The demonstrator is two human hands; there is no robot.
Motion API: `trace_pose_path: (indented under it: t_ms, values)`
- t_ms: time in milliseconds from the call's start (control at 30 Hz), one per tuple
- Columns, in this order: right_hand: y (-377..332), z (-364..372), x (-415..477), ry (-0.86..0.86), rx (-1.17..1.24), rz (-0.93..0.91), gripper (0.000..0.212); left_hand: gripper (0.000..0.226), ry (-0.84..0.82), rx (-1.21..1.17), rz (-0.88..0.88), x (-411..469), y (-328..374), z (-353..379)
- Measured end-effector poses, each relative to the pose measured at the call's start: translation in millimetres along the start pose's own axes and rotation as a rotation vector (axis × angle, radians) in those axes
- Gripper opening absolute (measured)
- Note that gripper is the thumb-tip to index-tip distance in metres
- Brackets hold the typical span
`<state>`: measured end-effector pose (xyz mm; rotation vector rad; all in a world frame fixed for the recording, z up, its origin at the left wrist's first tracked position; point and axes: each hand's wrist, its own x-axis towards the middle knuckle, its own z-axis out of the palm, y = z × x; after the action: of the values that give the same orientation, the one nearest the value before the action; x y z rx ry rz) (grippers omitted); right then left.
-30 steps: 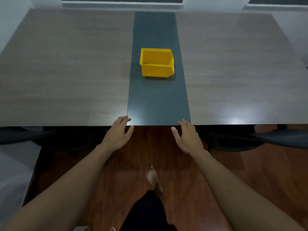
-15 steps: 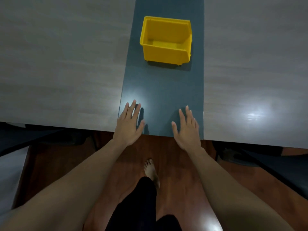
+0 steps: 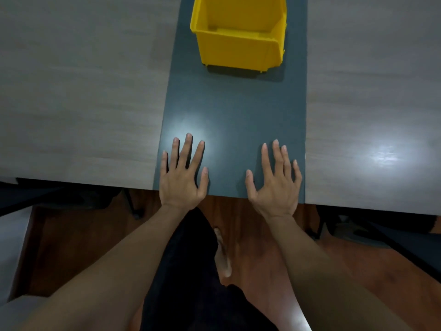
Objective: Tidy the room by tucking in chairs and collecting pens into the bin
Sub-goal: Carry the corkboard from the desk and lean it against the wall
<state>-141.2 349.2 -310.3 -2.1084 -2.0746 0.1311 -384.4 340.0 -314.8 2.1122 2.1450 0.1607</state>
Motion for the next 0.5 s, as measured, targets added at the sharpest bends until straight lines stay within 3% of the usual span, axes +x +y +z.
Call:
trace_pose_path:
  t_ms: [500]
  values:
    - [-2, 1, 21, 0.044, -0.021, -0.001, 0.077, 0.073, 0.044, 0.023, 0.007, 21, 1, 1]
